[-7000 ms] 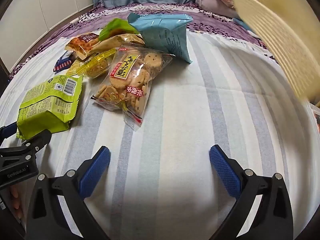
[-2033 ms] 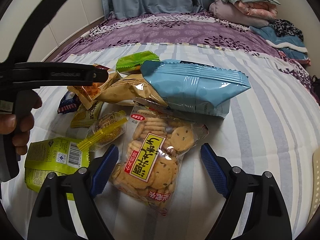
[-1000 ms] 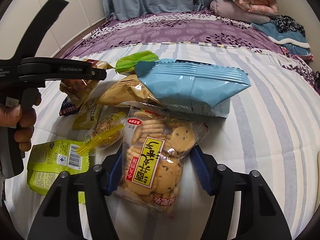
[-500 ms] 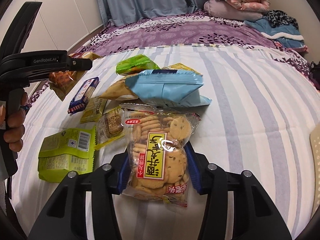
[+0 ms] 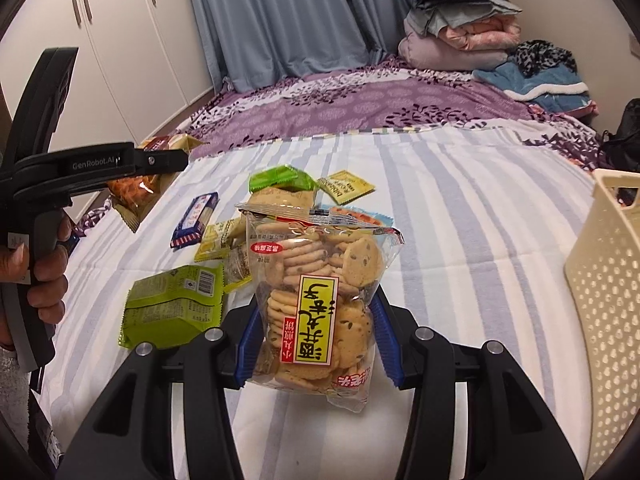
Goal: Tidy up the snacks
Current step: 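Carry the cookie bag into the cream basket and open the right tool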
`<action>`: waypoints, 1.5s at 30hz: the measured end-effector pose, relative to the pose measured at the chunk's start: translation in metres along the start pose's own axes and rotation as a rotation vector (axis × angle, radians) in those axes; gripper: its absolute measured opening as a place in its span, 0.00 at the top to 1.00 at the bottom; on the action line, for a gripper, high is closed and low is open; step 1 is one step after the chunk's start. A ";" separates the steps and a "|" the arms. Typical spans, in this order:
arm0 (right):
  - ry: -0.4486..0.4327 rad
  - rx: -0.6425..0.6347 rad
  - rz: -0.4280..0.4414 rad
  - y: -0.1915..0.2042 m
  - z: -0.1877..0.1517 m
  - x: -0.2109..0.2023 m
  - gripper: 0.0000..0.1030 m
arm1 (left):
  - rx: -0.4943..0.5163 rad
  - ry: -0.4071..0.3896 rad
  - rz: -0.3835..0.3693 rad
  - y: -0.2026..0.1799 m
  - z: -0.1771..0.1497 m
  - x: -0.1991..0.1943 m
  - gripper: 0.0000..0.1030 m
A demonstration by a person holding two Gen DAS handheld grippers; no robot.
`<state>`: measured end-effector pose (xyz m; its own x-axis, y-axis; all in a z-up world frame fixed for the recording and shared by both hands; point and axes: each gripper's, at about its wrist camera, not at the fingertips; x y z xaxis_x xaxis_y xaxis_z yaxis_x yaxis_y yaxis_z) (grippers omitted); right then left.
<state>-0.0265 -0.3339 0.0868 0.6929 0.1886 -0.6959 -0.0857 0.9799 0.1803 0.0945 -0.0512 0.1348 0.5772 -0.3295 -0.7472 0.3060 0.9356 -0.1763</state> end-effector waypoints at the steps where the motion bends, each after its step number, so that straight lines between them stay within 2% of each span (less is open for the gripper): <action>1: -0.009 0.004 -0.003 -0.001 0.000 -0.005 0.52 | 0.004 -0.005 -0.004 -0.004 -0.001 -0.004 0.55; 12: -0.146 0.087 -0.087 -0.051 0.001 -0.077 0.52 | 0.081 -0.043 -0.061 -0.061 -0.008 -0.039 0.55; 20: -0.227 0.191 -0.233 -0.110 -0.014 -0.131 0.52 | 0.157 -0.046 -0.125 -0.116 -0.013 -0.047 0.55; 25: -0.238 0.258 -0.338 -0.150 -0.029 -0.152 0.52 | 0.202 -0.042 -0.163 -0.148 -0.015 -0.047 0.55; 31: -0.243 0.339 -0.417 -0.189 -0.047 -0.167 0.52 | 0.246 -0.034 -0.196 -0.180 -0.017 -0.045 0.55; 45: -0.230 0.417 -0.485 -0.231 -0.073 -0.176 0.52 | 0.317 -0.020 -0.229 -0.225 -0.021 -0.045 0.55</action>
Point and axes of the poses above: each gripper's, at about its wrist camera, not at the fingertips, and x roughly the way its jaws point, y to its left, z to its top, and after that the axes turned 3 degrees about -x, right-handed
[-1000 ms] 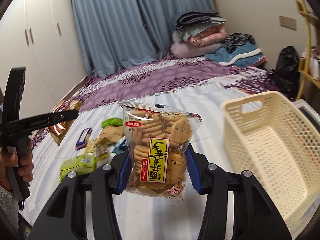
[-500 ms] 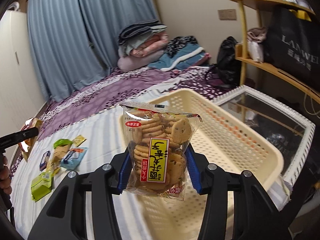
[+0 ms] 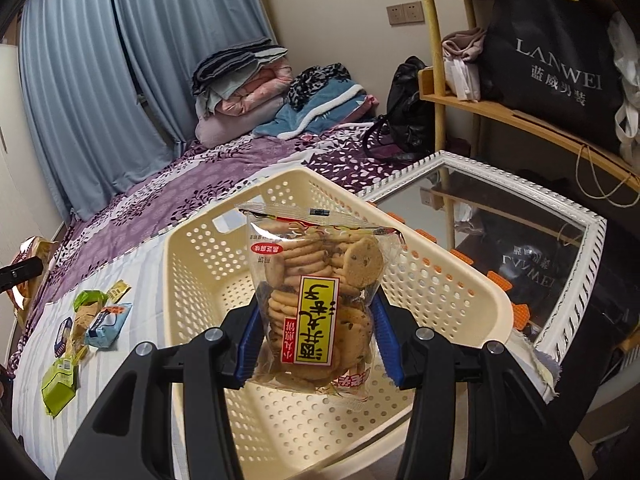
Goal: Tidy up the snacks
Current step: 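Carry the cookie bag into the cream basket and open the right tool, then carry the cake packet into the cream basket and open the left tool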
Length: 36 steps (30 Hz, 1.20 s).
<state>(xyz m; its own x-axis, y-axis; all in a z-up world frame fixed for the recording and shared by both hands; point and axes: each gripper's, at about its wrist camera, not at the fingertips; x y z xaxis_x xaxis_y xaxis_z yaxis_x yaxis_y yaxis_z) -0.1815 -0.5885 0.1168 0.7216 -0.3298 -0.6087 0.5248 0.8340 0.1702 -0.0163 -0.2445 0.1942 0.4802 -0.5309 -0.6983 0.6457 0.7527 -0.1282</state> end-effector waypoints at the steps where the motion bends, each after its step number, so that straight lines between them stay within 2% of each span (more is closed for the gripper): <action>1: 0.001 0.004 -0.001 -0.003 0.000 0.001 0.52 | 0.003 0.001 -0.002 -0.002 0.001 0.001 0.55; 3: 0.006 0.013 -0.005 -0.007 -0.001 0.003 0.51 | 0.010 0.002 -0.008 -0.008 0.003 0.002 0.55; 5: 0.014 0.013 -0.014 -0.009 -0.001 0.004 0.41 | 0.017 0.003 -0.014 -0.013 0.004 0.004 0.55; 6: 0.013 0.011 -0.017 -0.010 -0.001 0.005 0.30 | 0.021 0.003 -0.017 -0.015 0.005 0.004 0.55; 7: 0.001 0.004 -0.029 -0.010 0.000 0.003 0.27 | 0.025 0.004 -0.021 -0.017 0.006 0.005 0.55; 11: -0.050 -0.032 -0.062 -0.009 0.001 -0.006 0.26 | 0.035 0.009 -0.035 -0.026 0.008 0.010 0.55; 17: -0.085 0.022 -0.051 -0.022 0.005 -0.014 0.16 | 0.061 0.020 -0.078 -0.049 0.010 0.018 0.55; 22: -0.103 0.049 -0.061 -0.030 0.006 -0.018 0.15 | 0.079 0.029 -0.146 -0.079 0.012 0.028 0.55; 27: -0.125 0.050 -0.092 -0.036 0.004 -0.022 0.15 | 0.125 0.047 -0.226 -0.119 0.008 0.038 0.55; 30: -0.124 0.061 -0.093 -0.041 0.004 -0.024 0.15 | 0.165 0.057 -0.251 -0.138 0.004 0.044 0.55; 32: -0.129 0.067 -0.092 -0.044 0.003 -0.026 0.15 | 0.169 0.061 -0.245 -0.138 0.001 0.046 0.54; 35: -0.138 0.082 -0.095 -0.049 0.002 -0.029 0.15 | 0.122 0.095 -0.209 -0.121 -0.004 0.058 0.54; 36: -0.138 0.091 -0.097 -0.051 0.002 -0.029 0.15 | 0.101 0.105 -0.189 -0.113 -0.006 0.063 0.50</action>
Point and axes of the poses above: each gripper's, at about its wrist camera, not at the fingertips, and x roughly the way its jaws point, y to its left, z to its top, and after that the axes turned 3 degrees about -x, right-handed
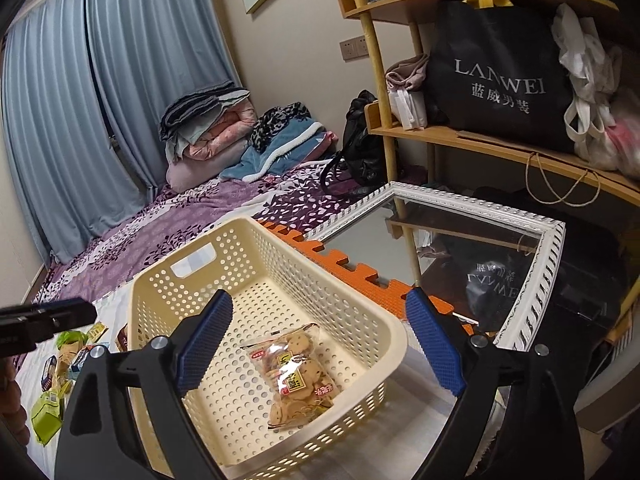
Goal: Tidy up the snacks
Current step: 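Carry the cake packet into the cream basket and open the left tool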
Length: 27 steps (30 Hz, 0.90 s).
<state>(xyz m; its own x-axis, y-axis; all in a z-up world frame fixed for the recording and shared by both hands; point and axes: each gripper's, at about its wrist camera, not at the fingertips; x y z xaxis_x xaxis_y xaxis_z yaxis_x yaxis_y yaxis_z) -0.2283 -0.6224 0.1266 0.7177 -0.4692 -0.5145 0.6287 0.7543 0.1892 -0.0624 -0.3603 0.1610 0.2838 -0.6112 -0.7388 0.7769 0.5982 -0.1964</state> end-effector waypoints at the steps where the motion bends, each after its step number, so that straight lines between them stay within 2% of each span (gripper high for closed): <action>1: 0.001 0.007 -0.001 -0.001 -0.001 0.001 0.15 | -0.024 0.007 0.021 0.009 -0.003 0.003 0.37; 3: 0.009 0.015 0.004 -0.001 -0.002 0.003 0.15 | -0.082 0.015 0.066 0.029 -0.011 0.012 0.28; 7: 0.018 -0.004 0.011 0.003 -0.004 0.006 0.15 | -0.154 0.067 0.080 0.053 -0.025 0.031 0.28; 11: 0.021 -0.004 0.010 0.003 -0.004 0.006 0.15 | -0.167 0.091 0.067 0.059 -0.033 0.049 0.27; 13: 0.023 -0.003 0.007 0.002 -0.004 0.006 0.15 | -0.158 0.094 0.067 0.059 -0.036 0.058 0.18; 14: 0.024 -0.003 0.006 0.002 -0.004 0.007 0.15 | -0.151 0.094 0.069 0.058 -0.037 0.063 0.18; 24: 0.043 0.006 -0.007 -0.006 -0.008 0.013 0.15 | -0.170 0.099 0.028 0.069 -0.046 0.102 0.19; 26: 0.047 0.009 -0.010 -0.008 -0.009 0.014 0.15 | -0.185 0.102 0.015 0.072 -0.047 0.109 0.22; 27: 0.048 0.011 -0.013 -0.009 -0.009 0.014 0.15 | -0.200 0.106 -0.005 0.073 -0.047 0.112 0.32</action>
Point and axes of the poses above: each gripper's, at about its wrist camera, not at the fingertips, and x roughly the way its jaws point, y to its left, z to its top, and after that the axes turned 3 degrees about -x, right-handed
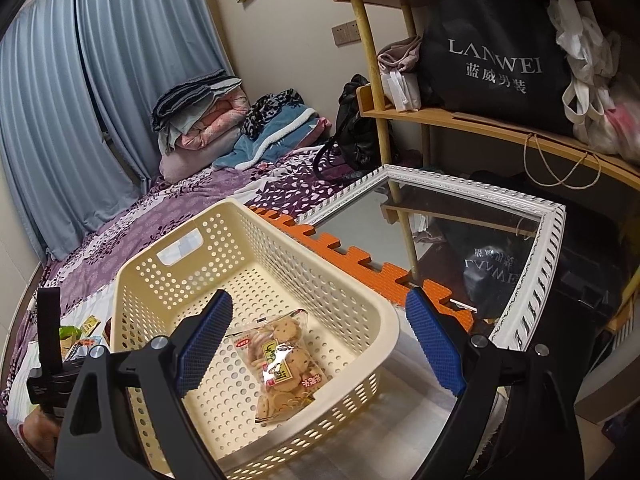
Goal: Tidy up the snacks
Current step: 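Carry the cake packet into the cream basket and open the left tool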
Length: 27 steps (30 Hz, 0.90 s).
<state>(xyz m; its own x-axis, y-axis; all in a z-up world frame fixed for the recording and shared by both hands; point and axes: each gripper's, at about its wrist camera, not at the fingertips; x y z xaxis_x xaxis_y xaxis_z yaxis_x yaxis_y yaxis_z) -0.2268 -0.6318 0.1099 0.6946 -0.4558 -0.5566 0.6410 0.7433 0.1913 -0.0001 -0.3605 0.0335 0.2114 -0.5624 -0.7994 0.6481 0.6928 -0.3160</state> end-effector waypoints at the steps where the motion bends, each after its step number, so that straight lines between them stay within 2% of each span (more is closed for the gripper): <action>1: 0.001 0.002 -0.003 -0.001 0.000 0.000 0.15 | -0.010 0.008 -0.015 0.001 -0.001 0.002 0.37; 2: 0.002 0.004 -0.006 -0.002 0.000 0.000 0.15 | -0.010 0.007 -0.010 0.000 -0.001 0.002 0.38; 4: 0.003 0.009 -0.015 -0.006 0.000 0.001 0.15 | 0.031 -0.007 0.012 -0.006 -0.003 -0.003 0.49; 8: -0.001 0.024 -0.023 -0.011 0.001 0.002 0.15 | 0.054 -0.030 0.038 -0.010 -0.001 -0.021 0.50; 12: -0.008 0.022 -0.019 -0.009 0.002 0.001 0.15 | 0.024 -0.072 0.050 -0.006 0.004 -0.050 0.50; 17: -0.023 0.025 -0.014 -0.009 0.004 -0.003 0.15 | 0.015 -0.153 0.038 -0.015 0.018 -0.091 0.50; 22: -0.033 0.028 -0.013 -0.009 0.006 -0.008 0.15 | 0.066 -0.200 -0.028 -0.048 0.025 -0.116 0.50; 27: -0.038 0.030 -0.013 -0.010 0.006 -0.012 0.15 | 0.130 -0.173 -0.114 -0.089 0.019 -0.113 0.49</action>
<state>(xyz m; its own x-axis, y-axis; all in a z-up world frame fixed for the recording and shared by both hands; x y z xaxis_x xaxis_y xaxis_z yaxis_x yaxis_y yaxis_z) -0.2396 -0.6370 0.1196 0.6977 -0.4839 -0.5283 0.6590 0.7227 0.2083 -0.0676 -0.3672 0.1612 0.2467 -0.7101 -0.6594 0.7614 0.5630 -0.3214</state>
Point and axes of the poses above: each gripper's, at about its wrist camera, not at the fingertips, and x roughly the way its jaws point, y to its left, z to its top, and after that the axes turned 3 degrees about -x, right-handed
